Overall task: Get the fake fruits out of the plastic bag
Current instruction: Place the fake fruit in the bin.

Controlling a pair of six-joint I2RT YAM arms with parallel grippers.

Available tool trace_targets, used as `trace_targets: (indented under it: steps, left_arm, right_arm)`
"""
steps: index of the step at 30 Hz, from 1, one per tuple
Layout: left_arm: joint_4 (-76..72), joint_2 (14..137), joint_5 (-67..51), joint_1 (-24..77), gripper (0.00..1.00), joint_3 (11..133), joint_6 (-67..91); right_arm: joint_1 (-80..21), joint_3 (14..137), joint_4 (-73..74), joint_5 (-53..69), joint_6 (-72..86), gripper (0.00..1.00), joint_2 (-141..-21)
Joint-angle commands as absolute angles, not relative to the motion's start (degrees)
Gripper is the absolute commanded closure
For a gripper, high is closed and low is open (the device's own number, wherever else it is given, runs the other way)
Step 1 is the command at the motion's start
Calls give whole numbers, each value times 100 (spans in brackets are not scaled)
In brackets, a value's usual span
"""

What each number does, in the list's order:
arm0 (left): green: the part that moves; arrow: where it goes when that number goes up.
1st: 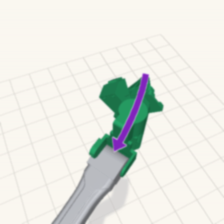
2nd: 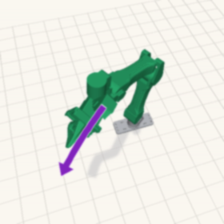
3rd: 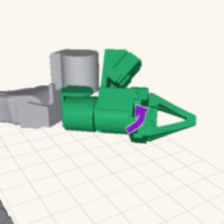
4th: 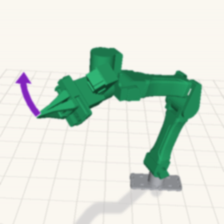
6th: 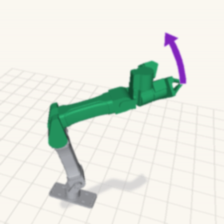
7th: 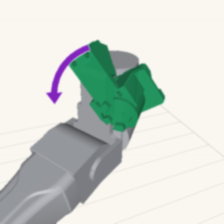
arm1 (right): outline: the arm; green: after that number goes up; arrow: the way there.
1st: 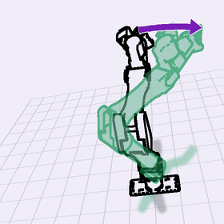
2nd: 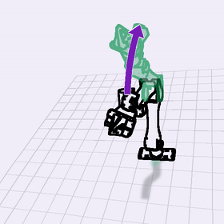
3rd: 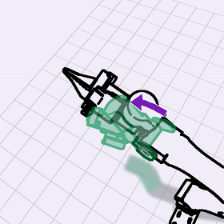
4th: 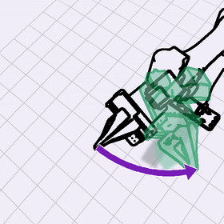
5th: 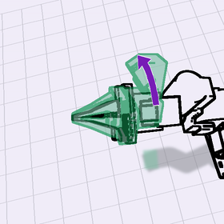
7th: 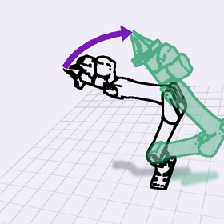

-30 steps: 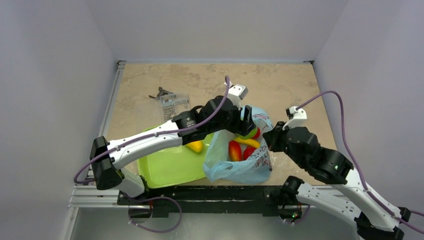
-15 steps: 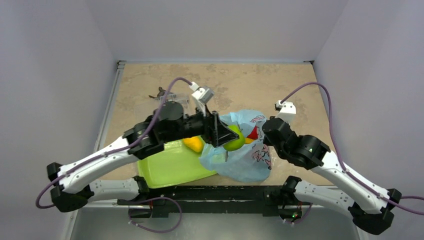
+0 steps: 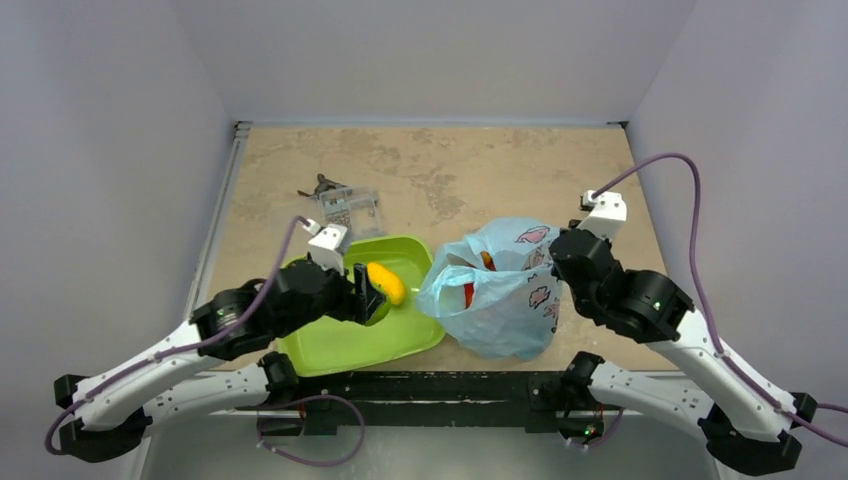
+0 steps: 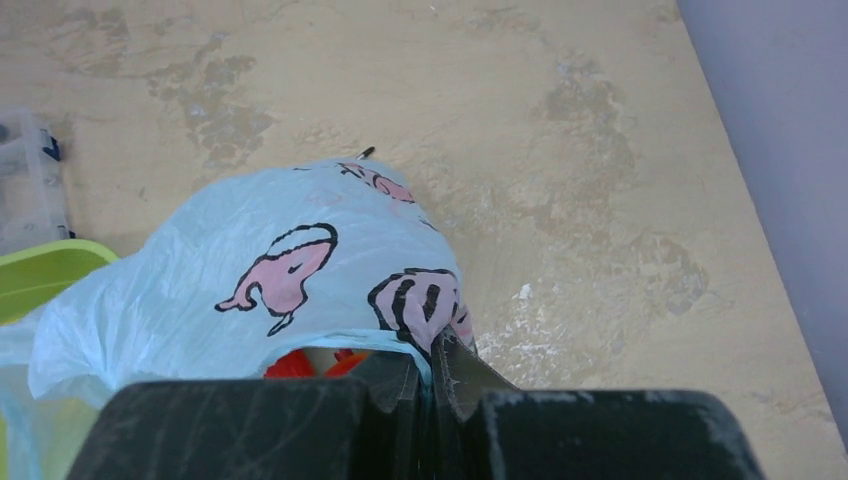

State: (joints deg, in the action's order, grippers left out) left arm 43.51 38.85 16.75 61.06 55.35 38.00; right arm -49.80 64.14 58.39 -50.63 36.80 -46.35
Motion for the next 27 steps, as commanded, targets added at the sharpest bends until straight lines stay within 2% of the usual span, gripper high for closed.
trace_targets:
  steps: [1,8,15,17,19,23,24,27]
  left_arm:
    - [4506,4204,2199,6073,100,4766,4248]
    - [3090,5582,1641,6060,100,4412,4559]
    - [2729,6713,1586,6029,100,4754,4416]
    - [2774,6931,1571,6024,80,4768,4437]
    - [2832,6973,1573,6025,54,4725,4494]
    - [2757,6449,1369,6025,10,4572,4454]
    - [2798,6269,1260,6021,2,4625,4355]
    - [3201,6018,1004,6021,0,5192,3959]
  right_arm:
    - [-4966,6849,5880,-5109,3442,100,-4336]
    - [-4966,6954,5305,-4146,2821,100,-3891]
    - [-4966,7024,5251,-3969,2669,100,-3882]
    - [-4966,7012,5200,-3765,2549,100,-3837]
    - [-4966,6925,5193,-3406,2498,100,-3812]
    - [-4966,6621,5222,-2368,2455,100,-3798]
    - [-4966,6566,5298,-2313,2518,100,-3830]
    - [-4966,6452,5397,-2033,2671,100,-3850]
